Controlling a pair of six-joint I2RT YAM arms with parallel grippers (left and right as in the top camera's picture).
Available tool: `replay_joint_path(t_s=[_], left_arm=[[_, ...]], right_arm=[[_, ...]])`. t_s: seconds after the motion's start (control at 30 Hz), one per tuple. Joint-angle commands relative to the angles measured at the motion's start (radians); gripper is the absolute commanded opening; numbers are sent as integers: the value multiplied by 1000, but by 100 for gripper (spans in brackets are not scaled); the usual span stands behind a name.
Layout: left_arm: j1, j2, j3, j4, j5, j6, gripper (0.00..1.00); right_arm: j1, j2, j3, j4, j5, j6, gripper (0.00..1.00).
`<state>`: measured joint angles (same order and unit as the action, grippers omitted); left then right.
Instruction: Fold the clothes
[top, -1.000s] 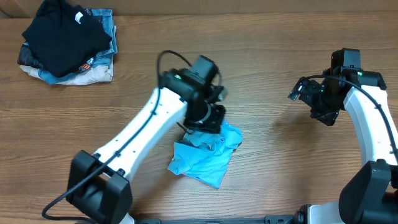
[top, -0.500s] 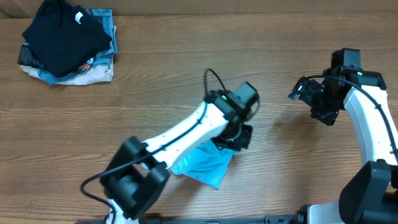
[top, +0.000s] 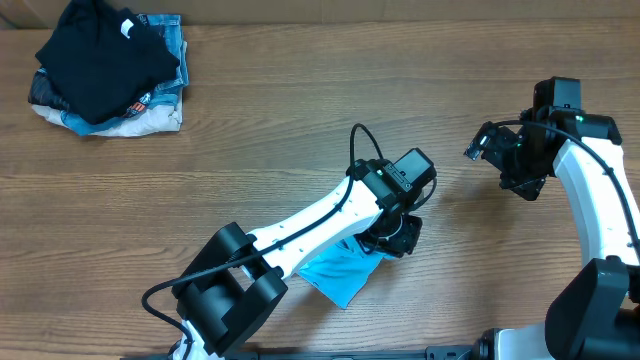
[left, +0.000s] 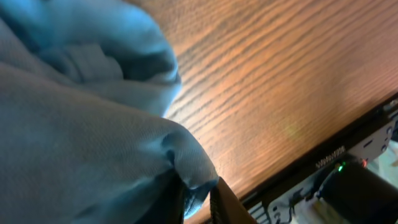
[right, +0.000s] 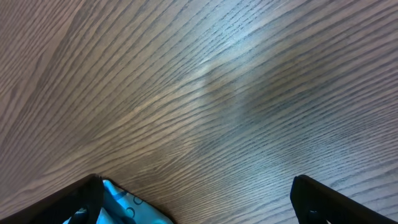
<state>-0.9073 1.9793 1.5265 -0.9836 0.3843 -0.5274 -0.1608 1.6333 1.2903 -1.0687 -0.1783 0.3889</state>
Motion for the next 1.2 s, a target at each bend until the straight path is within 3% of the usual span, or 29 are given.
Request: replay_joint_path(t_s=[0.0,0.03,0.13,0.2,0.3,0.4,0.57,0.7,0.83,1.0,1.17], left_arm=[[5,-21,73,-39,2,42,24],[5,-30,91,-56,-17,42,31],[8,-61,149,-102,-55,87,82],[8,-76,183,-121,-51,126,100],[5,-91,228,-167,-60,132,100],[27,-101,261,-249,-165,126,100],[164,-109,272,-447,-319,142,100],[293,-109,260,-561,-343,314,100],[404,-109,237,-571,-316,385,100],[492,-109,158,-532,-106,573,100],[507,-109,23,-457,-32,614,100]], right_arm=[[-13,-21,25,6,6,4,100],[-16,-21,25,6,6,5,100],[-35,-21,25,13,6,5,100],[-50,-21,25,17,5,5,100],[-75,-21,25,16,3,5,100],[-89,-21,25,5,2,2,100],[-94,-21,25,-13,2,-26,100],[-94,-21,25,-11,1,-26,100],[-94,-21,25,-12,-2,-26,100],[-94,-21,25,-15,-2,-26,100],[-94,-21,25,-14,-3,-26,100]])
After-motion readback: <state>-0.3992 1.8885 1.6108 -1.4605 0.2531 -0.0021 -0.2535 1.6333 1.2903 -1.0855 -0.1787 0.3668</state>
